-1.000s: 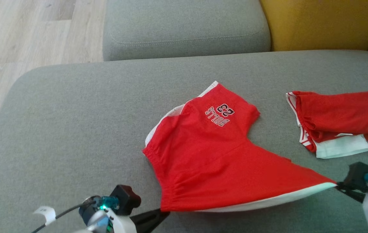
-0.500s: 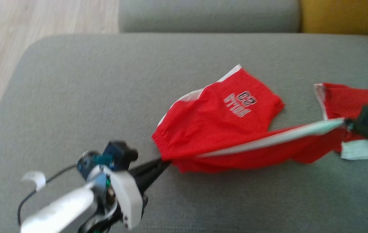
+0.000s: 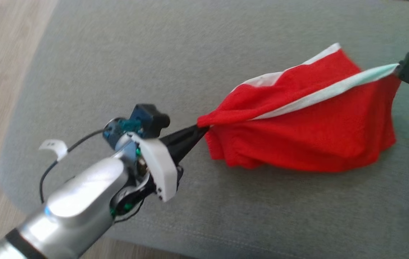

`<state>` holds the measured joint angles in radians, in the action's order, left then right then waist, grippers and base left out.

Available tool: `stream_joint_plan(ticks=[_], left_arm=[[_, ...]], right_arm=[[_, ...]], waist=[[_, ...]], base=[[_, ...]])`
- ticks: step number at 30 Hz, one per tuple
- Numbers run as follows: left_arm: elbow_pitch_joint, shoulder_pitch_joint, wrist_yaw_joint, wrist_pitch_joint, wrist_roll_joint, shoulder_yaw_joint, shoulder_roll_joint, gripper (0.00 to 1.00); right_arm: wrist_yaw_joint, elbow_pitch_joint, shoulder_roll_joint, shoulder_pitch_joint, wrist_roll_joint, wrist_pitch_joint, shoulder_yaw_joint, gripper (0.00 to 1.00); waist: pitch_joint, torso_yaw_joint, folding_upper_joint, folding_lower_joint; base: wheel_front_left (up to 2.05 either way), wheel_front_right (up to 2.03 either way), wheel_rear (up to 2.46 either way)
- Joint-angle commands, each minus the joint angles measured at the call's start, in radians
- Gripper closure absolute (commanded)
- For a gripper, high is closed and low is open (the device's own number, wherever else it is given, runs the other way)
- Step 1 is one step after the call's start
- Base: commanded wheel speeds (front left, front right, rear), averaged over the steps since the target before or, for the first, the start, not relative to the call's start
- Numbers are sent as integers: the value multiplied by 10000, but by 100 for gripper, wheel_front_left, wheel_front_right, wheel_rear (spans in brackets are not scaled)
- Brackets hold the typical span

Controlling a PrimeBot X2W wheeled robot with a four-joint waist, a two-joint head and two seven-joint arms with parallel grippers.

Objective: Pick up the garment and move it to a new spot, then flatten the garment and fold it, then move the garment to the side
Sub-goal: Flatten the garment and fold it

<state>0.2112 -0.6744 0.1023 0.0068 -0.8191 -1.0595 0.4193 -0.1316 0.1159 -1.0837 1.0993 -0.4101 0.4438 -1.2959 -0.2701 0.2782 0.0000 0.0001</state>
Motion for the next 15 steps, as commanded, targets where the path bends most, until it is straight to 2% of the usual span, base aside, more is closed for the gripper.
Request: stream_joint_plan(ticks=[1, 15], left_arm=[[-89, -587, 51, -101, -21, 397, 156, 100], [1580, -1906, 274, -674, -313, -173, -818, 100]], right_arm=[[9, -63, -153, -63, 99, 98, 157, 100], [9, 648, 279, 602, 1007, 414, 157, 100]], waist=[[-416, 407, 0, -1], [-1167, 928, 0, -1]], base=[[0, 0, 0], [0, 0, 0]])
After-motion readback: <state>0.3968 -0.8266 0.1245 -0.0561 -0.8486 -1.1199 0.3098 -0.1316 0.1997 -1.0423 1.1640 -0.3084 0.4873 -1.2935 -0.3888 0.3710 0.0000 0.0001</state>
